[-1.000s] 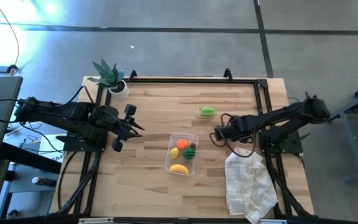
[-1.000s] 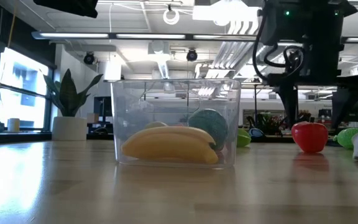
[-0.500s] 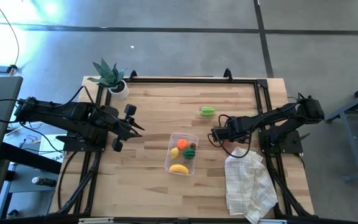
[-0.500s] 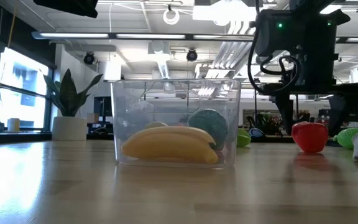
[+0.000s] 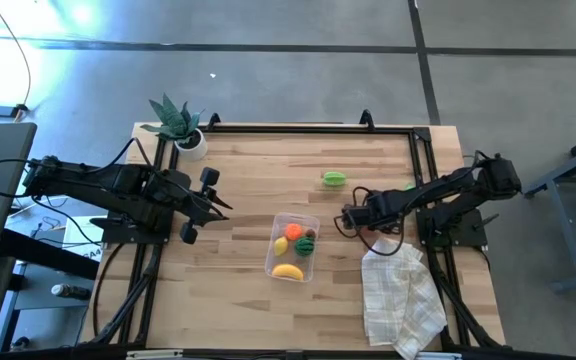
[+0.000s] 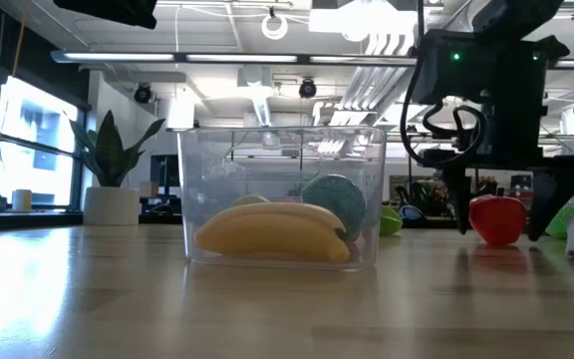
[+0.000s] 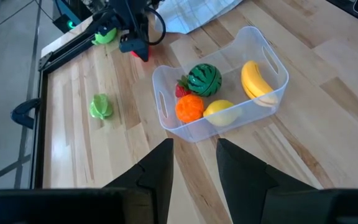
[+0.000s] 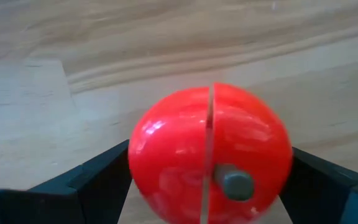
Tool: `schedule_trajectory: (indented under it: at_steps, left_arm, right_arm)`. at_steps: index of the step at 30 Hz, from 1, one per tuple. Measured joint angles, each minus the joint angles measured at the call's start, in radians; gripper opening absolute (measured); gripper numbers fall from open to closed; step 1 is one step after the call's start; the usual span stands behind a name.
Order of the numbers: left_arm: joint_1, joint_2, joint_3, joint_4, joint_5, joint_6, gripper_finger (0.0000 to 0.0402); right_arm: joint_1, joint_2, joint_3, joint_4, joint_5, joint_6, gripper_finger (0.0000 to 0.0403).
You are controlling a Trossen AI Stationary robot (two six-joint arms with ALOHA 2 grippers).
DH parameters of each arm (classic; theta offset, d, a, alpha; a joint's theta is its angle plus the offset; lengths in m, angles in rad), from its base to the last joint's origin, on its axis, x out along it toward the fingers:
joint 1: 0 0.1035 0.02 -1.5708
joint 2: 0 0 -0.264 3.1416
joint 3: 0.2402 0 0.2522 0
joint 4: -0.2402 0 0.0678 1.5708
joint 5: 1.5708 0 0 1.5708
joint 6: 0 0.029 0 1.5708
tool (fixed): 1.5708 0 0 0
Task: Pick and placing Produce into tupperware
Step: Put the apple into the transparent bin
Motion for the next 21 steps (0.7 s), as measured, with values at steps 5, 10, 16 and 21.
schedule_trajectory:
  at_steps: [5,10,16,21]
  left_arm:
    - [0.000,0.000,0.000,0.000,0.000,0.000,0.0111]
    - [0.000,0.000,0.000,0.000,0.000,0.000,0.0111]
    - [0.000,0.000,0.000,0.000,0.000,0.000,0.0111]
    - [0.000,0.000,0.000,0.000,0.000,0.000,0.0111]
  right_arm:
    - [-0.001,0.000,-0.005,0.017,0.002,0.000,0.0342]
    - [-0.012,0.000,-0.005,-0.003,0.010,0.000,0.0342]
    - [-0.031,0.000,-0.005,-0.009,0.014,-0.018,0.0342]
    - [-0.031,0.000,-0.005,-0.005,0.026,-0.024,0.0342]
